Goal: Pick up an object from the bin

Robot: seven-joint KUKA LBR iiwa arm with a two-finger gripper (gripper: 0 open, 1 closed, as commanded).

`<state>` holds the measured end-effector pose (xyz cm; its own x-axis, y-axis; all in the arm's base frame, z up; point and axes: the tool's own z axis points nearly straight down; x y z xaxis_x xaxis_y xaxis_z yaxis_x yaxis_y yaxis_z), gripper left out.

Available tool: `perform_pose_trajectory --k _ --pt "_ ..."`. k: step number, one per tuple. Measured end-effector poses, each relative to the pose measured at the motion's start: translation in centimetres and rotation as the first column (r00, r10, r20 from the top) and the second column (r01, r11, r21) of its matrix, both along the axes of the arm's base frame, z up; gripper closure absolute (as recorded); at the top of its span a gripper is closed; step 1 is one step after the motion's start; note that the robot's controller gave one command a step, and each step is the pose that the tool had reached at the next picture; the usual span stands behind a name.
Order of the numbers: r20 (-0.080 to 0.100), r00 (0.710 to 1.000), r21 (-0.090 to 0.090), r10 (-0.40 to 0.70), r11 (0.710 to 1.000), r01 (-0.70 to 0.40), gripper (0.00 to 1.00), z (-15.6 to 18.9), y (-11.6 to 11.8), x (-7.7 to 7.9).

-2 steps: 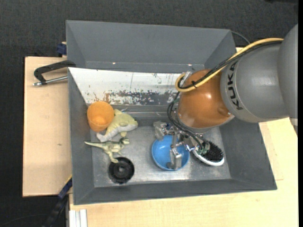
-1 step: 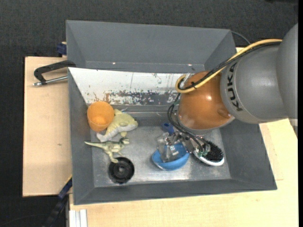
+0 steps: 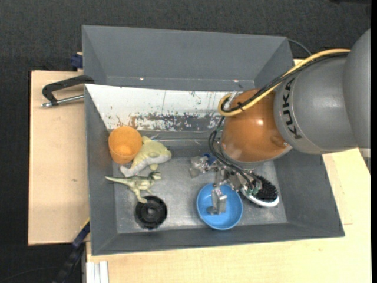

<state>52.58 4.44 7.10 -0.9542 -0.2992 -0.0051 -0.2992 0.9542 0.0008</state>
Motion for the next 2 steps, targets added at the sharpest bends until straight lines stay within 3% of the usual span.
perform_pose_trajectory --k 1,2 --pt "-0.001 1.0 0.0 0.0 1.0 0.0 1.0 0.0 0.0 0.0" --pt "0.007 0.659 -0.008 0.752 0.659 -0.752 1.0 14.2 3.9 3.8"
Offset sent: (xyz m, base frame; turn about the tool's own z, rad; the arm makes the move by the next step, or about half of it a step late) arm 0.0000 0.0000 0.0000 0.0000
